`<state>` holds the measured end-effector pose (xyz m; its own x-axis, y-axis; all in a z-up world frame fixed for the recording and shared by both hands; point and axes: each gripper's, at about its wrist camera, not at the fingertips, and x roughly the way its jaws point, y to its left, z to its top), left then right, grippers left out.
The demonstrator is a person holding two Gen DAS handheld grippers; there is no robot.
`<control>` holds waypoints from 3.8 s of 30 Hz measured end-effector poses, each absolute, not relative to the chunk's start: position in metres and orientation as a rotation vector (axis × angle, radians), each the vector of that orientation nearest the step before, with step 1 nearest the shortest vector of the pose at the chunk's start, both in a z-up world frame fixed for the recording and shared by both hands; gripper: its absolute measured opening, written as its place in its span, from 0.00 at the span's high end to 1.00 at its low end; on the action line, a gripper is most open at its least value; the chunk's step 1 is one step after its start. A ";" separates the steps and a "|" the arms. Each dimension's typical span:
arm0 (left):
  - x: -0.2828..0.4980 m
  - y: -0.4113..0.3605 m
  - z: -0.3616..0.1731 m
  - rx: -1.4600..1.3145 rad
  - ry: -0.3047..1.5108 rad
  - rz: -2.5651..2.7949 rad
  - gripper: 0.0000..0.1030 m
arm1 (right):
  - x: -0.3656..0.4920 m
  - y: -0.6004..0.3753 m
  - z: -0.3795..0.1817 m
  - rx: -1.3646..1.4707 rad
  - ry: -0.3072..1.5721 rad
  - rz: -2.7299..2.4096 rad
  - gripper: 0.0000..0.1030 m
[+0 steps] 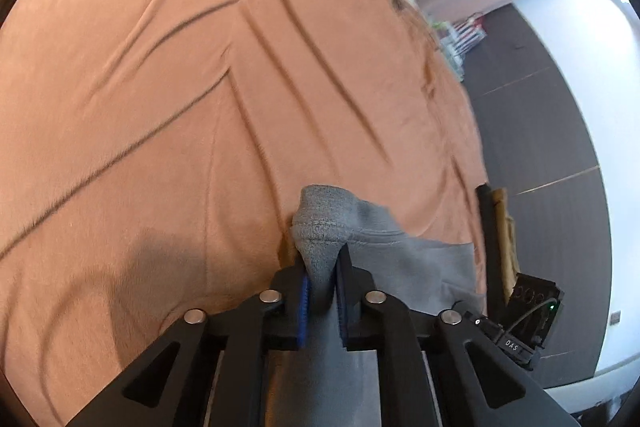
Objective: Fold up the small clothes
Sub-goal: 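Grasp the hem end of the grey shirt with both grippers, then lift the grey shirt with both grippers and carry it toward the folded clothes stack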
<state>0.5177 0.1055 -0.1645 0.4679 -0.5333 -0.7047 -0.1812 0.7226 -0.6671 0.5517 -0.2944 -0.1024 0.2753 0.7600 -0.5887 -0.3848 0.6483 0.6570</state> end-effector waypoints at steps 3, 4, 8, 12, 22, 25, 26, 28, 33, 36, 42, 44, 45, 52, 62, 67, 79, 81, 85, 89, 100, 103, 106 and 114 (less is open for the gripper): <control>0.515 0.110 -0.176 -0.818 1.116 -0.241 0.61 | 0.554 -0.297 -0.109 0.482 1.071 0.818 0.68; 0.513 0.111 -0.178 -0.830 1.115 -0.245 0.51 | 0.555 -0.295 -0.107 0.489 1.073 0.832 0.59; 0.508 0.109 -0.182 -0.834 1.112 -0.260 0.51 | 0.557 -0.293 -0.107 0.455 1.085 0.854 0.48; 0.511 0.106 -0.186 -0.834 1.105 -0.284 0.51 | 0.569 -0.290 -0.114 0.496 1.089 0.878 0.48; 0.511 0.098 -0.168 -0.810 1.059 -0.306 0.93 | 0.559 -0.290 -0.091 0.379 1.027 0.873 0.88; 0.505 0.097 -0.148 -0.787 1.025 -0.320 0.94 | 0.544 -0.286 -0.073 0.331 0.969 0.877 0.88; 0.503 0.095 -0.142 -0.779 1.016 -0.322 0.94 | 0.540 -0.286 -0.067 0.318 0.953 0.876 0.89; 0.498 0.092 -0.126 -0.762 0.992 -0.332 0.94 | 0.533 -0.286 -0.060 0.311 0.932 0.874 0.89; 0.483 0.083 -0.089 -0.724 0.926 -0.359 0.94 | 0.508 -0.302 -0.043 0.309 0.871 0.877 0.89; 0.471 0.077 -0.067 -0.699 0.888 -0.371 0.94 | 0.490 -0.311 -0.032 0.305 0.829 0.881 0.89; 0.445 0.062 -0.027 -0.655 0.821 -0.393 0.94 | 0.448 -0.334 -0.014 0.288 0.741 0.888 0.89; 0.435 0.057 -0.014 -0.636 0.800 -0.400 0.94 | 0.434 -0.344 -0.010 0.284 0.716 0.890 0.89; 0.430 0.053 -0.007 -0.627 0.789 -0.404 0.94 | 0.425 -0.348 -0.006 0.282 0.699 0.892 0.89; 0.397 0.030 0.038 -0.575 0.718 -0.436 0.94 | 0.386 -0.381 0.006 0.281 0.615 0.895 0.89; 0.358 -0.012 0.090 -0.511 0.633 -0.497 0.94 | 0.339 -0.433 0.024 0.263 0.461 0.877 0.90; 0.348 -0.046 0.110 -0.482 0.609 -0.534 0.94 | 0.317 -0.470 0.034 0.244 0.393 0.833 0.90; 0.345 -0.162 0.144 -0.386 0.595 -0.681 0.94 | 0.276 -0.554 0.038 0.257 0.307 0.691 0.90; 0.347 -0.184 0.150 -0.365 0.593 -0.715 0.94 | 0.273 -0.563 0.040 0.267 0.302 0.663 0.90; 0.350 -0.228 0.159 -0.332 0.595 -0.766 0.94 | 0.259 -0.583 0.041 0.277 0.277 0.601 0.90; 0.357 -0.271 0.168 -0.301 0.589 -0.822 0.94 | 0.252 -0.600 0.041 0.277 0.256 0.535 0.90; 0.384 -0.360 0.180 -0.259 0.582 -0.960 0.94 | 0.228 -0.603 0.053 0.233 0.217 0.392 0.90; 0.390 -0.380 0.181 -0.264 0.577 -0.996 0.94 | 0.226 -0.594 0.057 0.228 0.201 0.350 0.90; 0.398 -0.395 0.179 -0.270 0.574 -1.013 0.94 | 0.225 -0.586 0.056 0.235 0.193 0.328 0.90; 0.425 -0.432 0.172 -0.283 0.614 -1.078 0.94 | 0.227 -0.564 0.043 0.265 0.196 0.257 0.90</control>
<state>0.4250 -0.4320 0.1722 0.3287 -0.8857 -0.3279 0.7339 0.4581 -0.5015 0.2274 -0.5641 0.0425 0.9485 0.2752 -0.1569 -0.2240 0.9328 0.2823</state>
